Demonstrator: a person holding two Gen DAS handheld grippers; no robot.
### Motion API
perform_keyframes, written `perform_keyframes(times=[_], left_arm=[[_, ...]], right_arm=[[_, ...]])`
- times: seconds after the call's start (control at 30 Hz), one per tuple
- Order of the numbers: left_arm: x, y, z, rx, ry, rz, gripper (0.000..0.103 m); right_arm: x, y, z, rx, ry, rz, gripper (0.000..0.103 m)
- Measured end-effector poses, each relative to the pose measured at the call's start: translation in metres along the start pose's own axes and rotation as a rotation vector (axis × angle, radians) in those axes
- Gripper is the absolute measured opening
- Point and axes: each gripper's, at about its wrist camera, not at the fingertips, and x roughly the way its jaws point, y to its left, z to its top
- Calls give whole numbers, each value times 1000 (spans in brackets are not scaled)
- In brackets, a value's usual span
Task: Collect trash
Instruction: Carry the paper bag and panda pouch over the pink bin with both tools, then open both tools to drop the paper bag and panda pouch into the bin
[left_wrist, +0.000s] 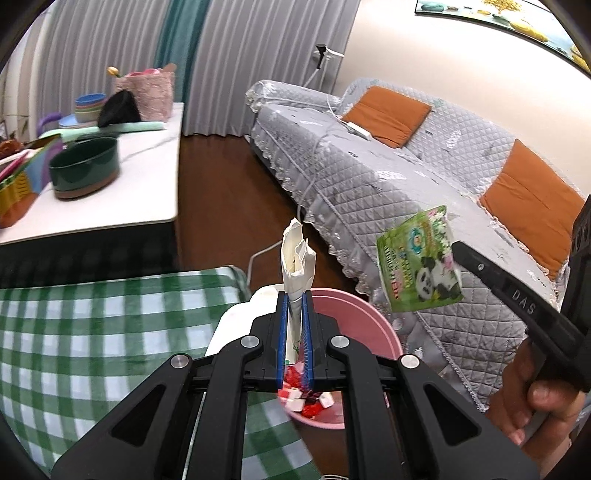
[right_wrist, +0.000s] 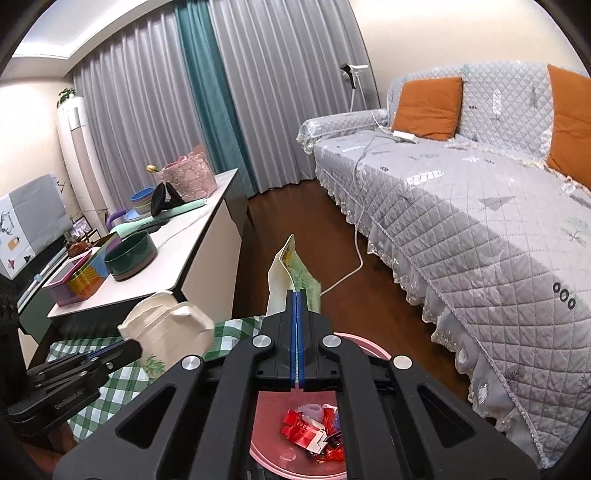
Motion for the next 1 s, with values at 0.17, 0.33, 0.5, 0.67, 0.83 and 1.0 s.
perform_keyframes(times=[0.17, 0.33, 0.5, 0.67, 0.83, 1.0], left_arm=[[26, -12, 6, 3, 36, -39, 7], [47, -18, 6, -6, 74, -69, 7], [60, -23, 3, 6, 107, -99, 8], [74, -22, 4, -5, 159, -113, 20], [68, -15, 5, -30, 159, -111, 22], [48, -10, 5, -29, 138, -101, 23]], right_arm=[[8, -8, -2, 18, 24, -12, 0], [14, -12, -5, 24, 44, -24, 0], [18, -17, -6, 28, 57, -35, 1], [22, -20, -7, 44, 78, -50, 5], [28, -28, -11, 88, 113, -57, 45], [27, -27, -12, 85, 114, -64, 54]])
